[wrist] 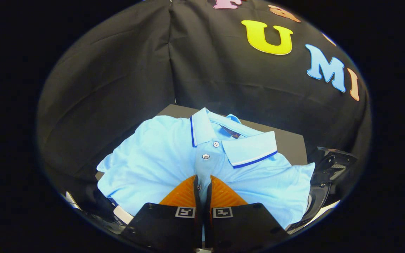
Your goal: Put the clothes into the washing machine and then close the washing machine lid.
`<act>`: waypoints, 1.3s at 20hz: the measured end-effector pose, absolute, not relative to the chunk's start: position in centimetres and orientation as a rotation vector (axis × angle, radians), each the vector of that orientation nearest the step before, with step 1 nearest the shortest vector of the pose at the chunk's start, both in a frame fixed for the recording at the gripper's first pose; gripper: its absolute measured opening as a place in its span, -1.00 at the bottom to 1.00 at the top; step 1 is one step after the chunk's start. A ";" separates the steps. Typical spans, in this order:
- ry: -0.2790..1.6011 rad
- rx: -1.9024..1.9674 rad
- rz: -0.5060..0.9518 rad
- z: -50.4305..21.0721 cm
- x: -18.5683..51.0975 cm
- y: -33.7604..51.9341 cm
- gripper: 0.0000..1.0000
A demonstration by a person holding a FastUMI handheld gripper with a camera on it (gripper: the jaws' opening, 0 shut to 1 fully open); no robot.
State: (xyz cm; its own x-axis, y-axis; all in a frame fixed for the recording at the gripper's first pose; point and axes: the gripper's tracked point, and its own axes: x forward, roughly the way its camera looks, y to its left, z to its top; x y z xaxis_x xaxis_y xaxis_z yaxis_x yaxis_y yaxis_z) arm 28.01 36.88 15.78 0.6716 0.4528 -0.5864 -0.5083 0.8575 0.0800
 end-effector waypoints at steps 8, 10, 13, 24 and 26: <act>0.484 0.018 0.569 23.0 27.8 34.0 -0.92; 0.432 0.054 0.561 25.7 28.0 32.3 -0.92; 0.388 0.096 0.551 28.4 28.4 29.9 -0.92; 0.338 0.146 0.442 29.8 27.8 17.1 -0.92; 0.332 0.148 0.413 29.3 27.6 14.1 -0.92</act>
State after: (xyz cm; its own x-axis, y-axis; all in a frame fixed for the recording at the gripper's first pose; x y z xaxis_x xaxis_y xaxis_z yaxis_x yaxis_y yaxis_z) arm 27.60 14.05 29.33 0.8631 0.4167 -0.2854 -0.3689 0.9061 0.2072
